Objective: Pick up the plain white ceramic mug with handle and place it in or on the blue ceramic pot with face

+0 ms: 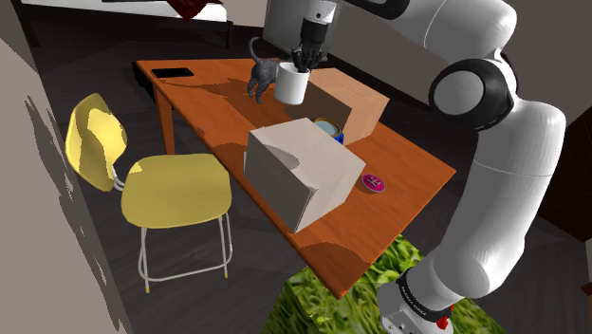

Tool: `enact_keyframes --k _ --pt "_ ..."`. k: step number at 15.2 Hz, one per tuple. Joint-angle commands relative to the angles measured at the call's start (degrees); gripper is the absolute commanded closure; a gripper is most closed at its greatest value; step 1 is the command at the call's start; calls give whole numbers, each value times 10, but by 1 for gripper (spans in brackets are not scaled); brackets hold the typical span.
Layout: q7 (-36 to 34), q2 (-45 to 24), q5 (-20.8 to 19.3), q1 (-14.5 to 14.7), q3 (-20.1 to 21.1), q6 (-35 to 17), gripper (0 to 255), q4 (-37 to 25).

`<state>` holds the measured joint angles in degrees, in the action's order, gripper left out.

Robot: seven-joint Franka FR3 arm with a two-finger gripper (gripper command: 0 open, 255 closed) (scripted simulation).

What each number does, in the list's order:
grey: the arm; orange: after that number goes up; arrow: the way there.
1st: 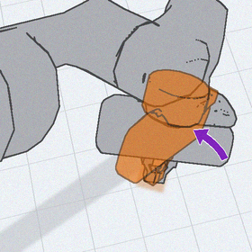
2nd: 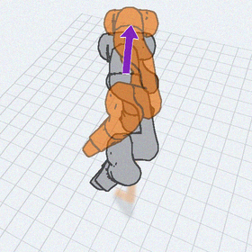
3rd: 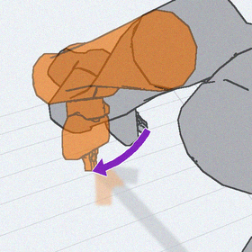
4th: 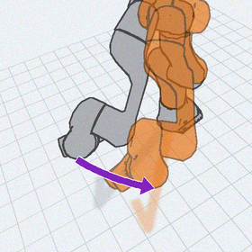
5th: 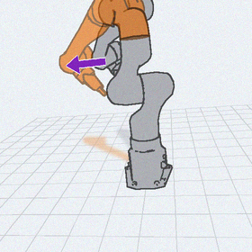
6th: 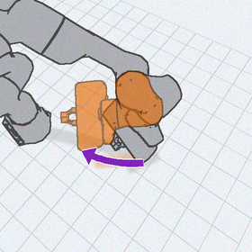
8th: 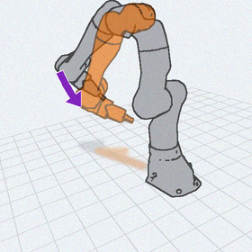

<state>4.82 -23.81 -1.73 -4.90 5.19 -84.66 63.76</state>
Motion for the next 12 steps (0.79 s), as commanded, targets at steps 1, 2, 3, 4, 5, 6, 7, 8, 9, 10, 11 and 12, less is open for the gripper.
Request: enact_keyframes --k 1,2,3,4,5,6,7,8,9,10,11,12 --pt "25 29 4 -20 -6 -10 255 39" --pt "36 40 5 -28 -10 -14 255 54" --pt "48 51 7 -37 -14 -17 255 67" --pt "60 60 8 -45 -18 -20 255 79" --pt "72 69 9 -54 -22 -22 255 90" --pt "84 77 10 -62 -26 -24 255 100" --pt "96 84 11 -70 -30 -25 255 109" --pt "109 91 11 -78 -34 -26 255 116" --pt "121 97 12 -86 -39 -27 255 123" --pt "134 102 13 -95 -43 -28 255 129" --pt "146 107 13 -103 -48 -28 255 134" --pt "152 109 13 -106 -50 -28 255 135"
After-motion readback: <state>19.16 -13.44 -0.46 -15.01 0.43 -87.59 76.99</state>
